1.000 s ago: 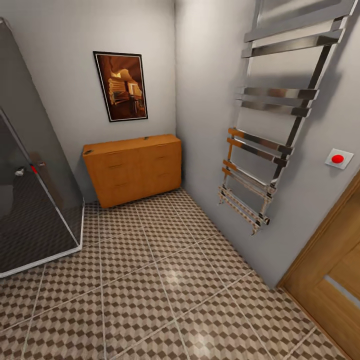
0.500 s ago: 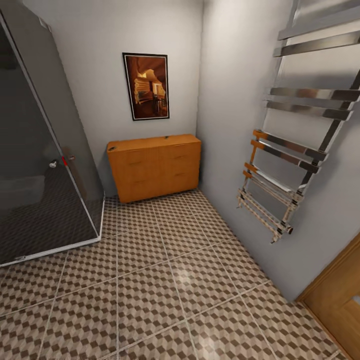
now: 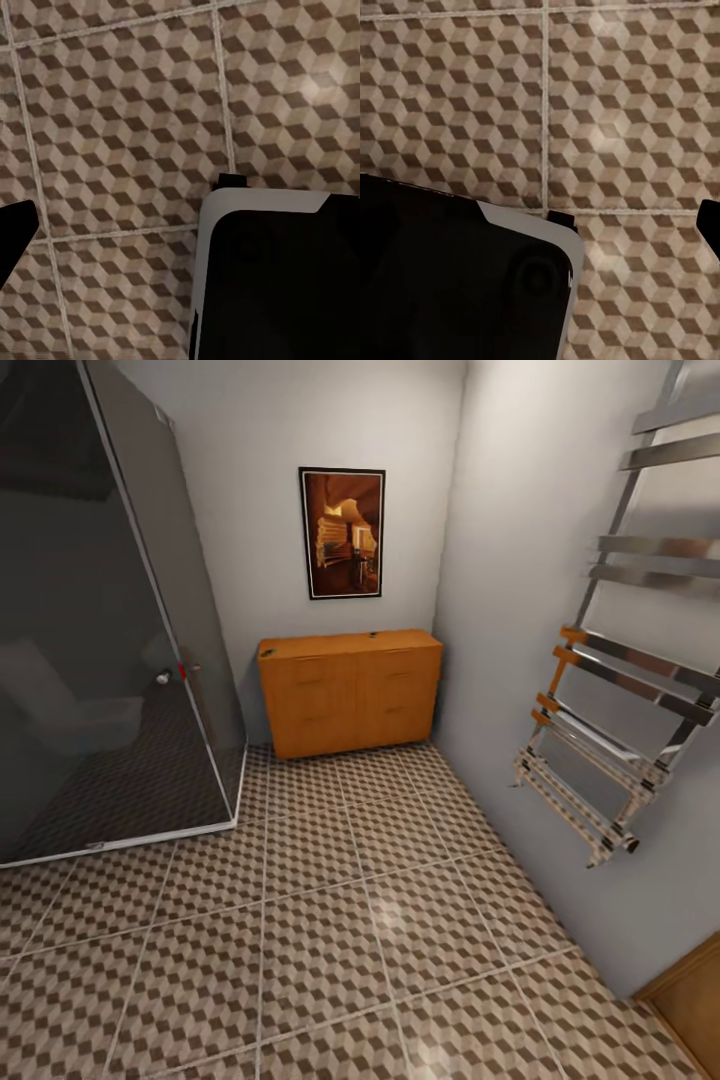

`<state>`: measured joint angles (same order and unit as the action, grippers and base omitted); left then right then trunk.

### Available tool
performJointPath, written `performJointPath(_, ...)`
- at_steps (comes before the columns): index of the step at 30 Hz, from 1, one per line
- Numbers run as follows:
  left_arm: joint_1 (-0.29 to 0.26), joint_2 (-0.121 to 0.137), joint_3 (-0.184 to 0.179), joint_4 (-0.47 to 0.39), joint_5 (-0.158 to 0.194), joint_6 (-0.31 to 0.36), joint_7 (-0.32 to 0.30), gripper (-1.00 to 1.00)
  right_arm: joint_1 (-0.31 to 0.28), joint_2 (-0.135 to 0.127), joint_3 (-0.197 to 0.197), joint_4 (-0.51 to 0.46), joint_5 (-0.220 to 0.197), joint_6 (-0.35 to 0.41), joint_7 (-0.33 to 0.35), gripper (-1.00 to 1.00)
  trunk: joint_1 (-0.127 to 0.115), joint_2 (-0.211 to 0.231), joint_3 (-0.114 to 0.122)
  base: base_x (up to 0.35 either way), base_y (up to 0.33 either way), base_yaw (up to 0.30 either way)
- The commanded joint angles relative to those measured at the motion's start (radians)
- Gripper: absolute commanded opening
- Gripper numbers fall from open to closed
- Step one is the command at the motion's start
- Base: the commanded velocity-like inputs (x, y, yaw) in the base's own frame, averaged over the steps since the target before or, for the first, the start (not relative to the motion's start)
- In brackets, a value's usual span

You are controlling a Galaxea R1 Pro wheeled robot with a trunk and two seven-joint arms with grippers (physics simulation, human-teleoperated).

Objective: Take the four mousetraps from the cabinet in the bathroom and place them on the bathroom floor. Make sure all four end up on the same floor surface, and ensure that at least two of them are either under or directly next to the same bathroom sink.

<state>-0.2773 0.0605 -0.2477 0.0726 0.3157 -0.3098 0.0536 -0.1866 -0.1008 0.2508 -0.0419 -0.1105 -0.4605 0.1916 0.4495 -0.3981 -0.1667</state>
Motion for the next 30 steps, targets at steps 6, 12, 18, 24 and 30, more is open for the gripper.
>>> performJointPath(6, -0.002, -0.001, -0.008, 0.004, 0.005, -0.006, 0.002, 1.0, -0.001, 0.0, 0.005, 0.001, -0.011, -0.002, 0.006, 1.0, 0.001, -0.002, -0.002, 0.0, 0.0, 0.257)
performJointPath(12, -0.002, -0.001, -0.008, 0.004, 0.005, -0.007, 0.001, 1.0, -0.001, 0.0, 0.005, 0.0, -0.011, -0.003, 0.007, 1.0, 0.001, -0.002, -0.002, 0.0, 0.0, 0.246)
performJointPath(18, -0.002, 0.004, -0.007, 0.005, 0.005, -0.009, 0.002, 1.0, -0.001, 0.0, 0.005, 0.0, -0.011, -0.003, 0.007, 1.0, 0.001, -0.002, -0.002, 0.0, 0.0, 0.059)
performJointPath(24, -0.002, 0.007, -0.008, 0.004, 0.005, -0.009, 0.003, 1.0, -0.001, 0.0, 0.005, 0.0, -0.011, -0.002, 0.007, 1.0, 0.001, -0.002, -0.002, 0.0, 0.0, 0.006)
performJointPath(30, -0.002, 0.006, -0.008, 0.002, 0.003, -0.008, 0.002, 1.0, -0.001, 0.0, 0.006, 0.0, -0.01, 0.0, 0.008, 1.0, 0.001, -0.002, -0.002, 0.0, 0.0, 0.0)
